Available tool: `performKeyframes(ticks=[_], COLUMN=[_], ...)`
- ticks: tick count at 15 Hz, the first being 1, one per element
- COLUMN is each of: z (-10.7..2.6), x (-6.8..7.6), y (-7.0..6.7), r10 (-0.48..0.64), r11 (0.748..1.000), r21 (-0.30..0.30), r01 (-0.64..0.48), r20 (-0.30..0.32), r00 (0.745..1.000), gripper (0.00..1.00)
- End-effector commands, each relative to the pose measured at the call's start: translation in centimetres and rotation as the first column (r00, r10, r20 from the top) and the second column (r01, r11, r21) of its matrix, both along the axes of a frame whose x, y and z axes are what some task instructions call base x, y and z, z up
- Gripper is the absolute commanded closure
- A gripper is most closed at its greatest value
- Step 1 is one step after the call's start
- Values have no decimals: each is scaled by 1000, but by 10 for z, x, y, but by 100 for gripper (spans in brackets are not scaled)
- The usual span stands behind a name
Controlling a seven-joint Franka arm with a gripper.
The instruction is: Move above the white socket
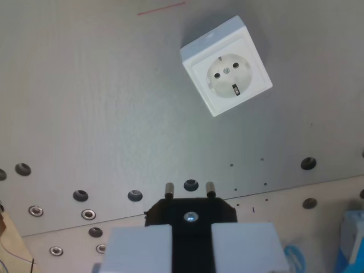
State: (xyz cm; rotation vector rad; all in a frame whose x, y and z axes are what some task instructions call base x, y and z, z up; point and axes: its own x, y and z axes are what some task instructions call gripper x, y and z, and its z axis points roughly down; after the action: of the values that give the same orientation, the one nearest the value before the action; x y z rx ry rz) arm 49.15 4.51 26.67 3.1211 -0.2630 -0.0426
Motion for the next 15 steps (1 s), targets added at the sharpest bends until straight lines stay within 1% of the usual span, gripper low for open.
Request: performKeyframes(ticks=[1,7,15], z=[-13,-39,-76], x=[-3,-4,-6], y=[-8,-14,-24], r10=[145,239,352], r11=[989,971,936], r21=[-8,-19,-30], r01=[-145,-238,-350], r20=[86,88,94], r00=[986,967,931], gripper=[100,100,100])
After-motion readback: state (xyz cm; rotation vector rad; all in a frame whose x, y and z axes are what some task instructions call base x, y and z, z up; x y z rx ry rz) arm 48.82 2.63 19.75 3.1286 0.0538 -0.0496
